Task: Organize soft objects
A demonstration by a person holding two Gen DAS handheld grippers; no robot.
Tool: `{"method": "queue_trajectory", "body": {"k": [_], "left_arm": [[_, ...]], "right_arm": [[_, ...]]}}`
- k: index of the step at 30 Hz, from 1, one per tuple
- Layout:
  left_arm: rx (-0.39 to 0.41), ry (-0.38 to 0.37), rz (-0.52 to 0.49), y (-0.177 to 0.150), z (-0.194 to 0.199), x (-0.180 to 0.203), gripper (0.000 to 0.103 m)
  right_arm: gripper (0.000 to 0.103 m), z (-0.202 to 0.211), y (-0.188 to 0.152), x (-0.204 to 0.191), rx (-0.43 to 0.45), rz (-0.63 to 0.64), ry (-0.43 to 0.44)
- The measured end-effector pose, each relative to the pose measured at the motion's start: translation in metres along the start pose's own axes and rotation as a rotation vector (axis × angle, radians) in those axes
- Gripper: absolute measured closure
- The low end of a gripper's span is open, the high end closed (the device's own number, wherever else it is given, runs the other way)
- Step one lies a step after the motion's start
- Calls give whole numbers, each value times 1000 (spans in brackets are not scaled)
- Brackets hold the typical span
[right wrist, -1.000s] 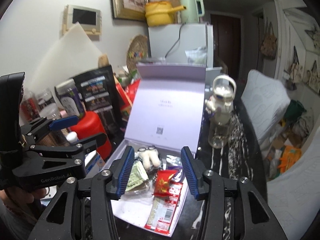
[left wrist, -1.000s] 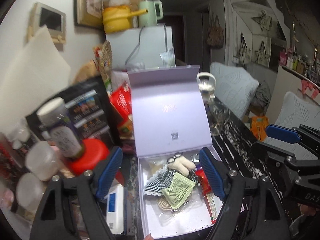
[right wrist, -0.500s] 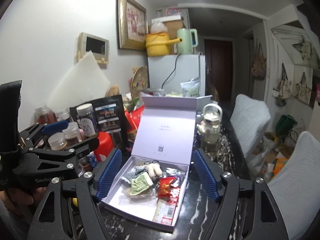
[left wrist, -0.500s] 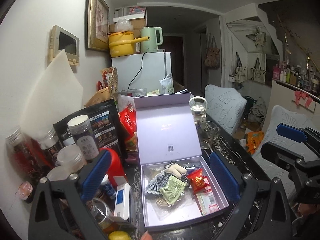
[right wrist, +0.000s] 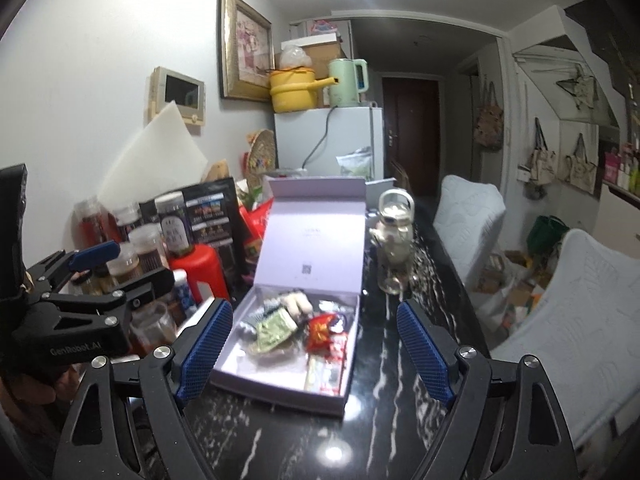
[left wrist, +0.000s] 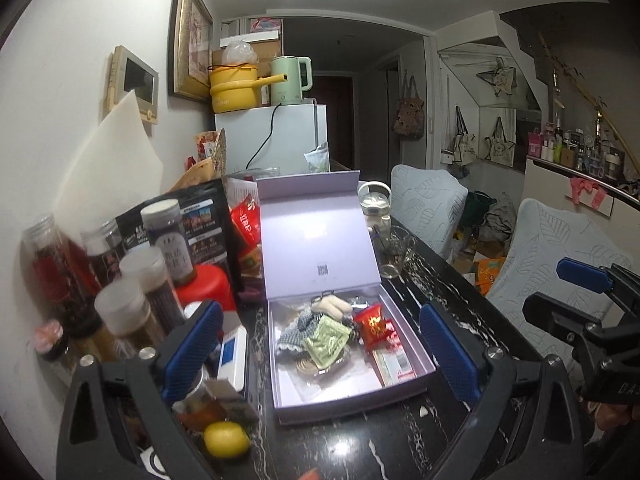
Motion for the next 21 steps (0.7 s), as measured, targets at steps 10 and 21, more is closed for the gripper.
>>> {"method": "queue_trajectory", "body": {"k": [10, 21], "left_arm": [[-65, -40, -14, -44, 3, 12, 3], [-123, -73, 8, -83, -5, 26, 3]], "right_arm": [[18, 11, -53, 2, -61, -48, -50], [18, 10, -93, 17, -117, -59, -102]]}}
Point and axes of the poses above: each gripper's, at about its wrist camera, not at the fingertips, and z roughly against the way its jaws point, x to its right, y to its top, the point moved 5 cm from there along -z, roughly the way its jaws point, and after that the axes turned 1 degree about y, right-handed, at the moved point
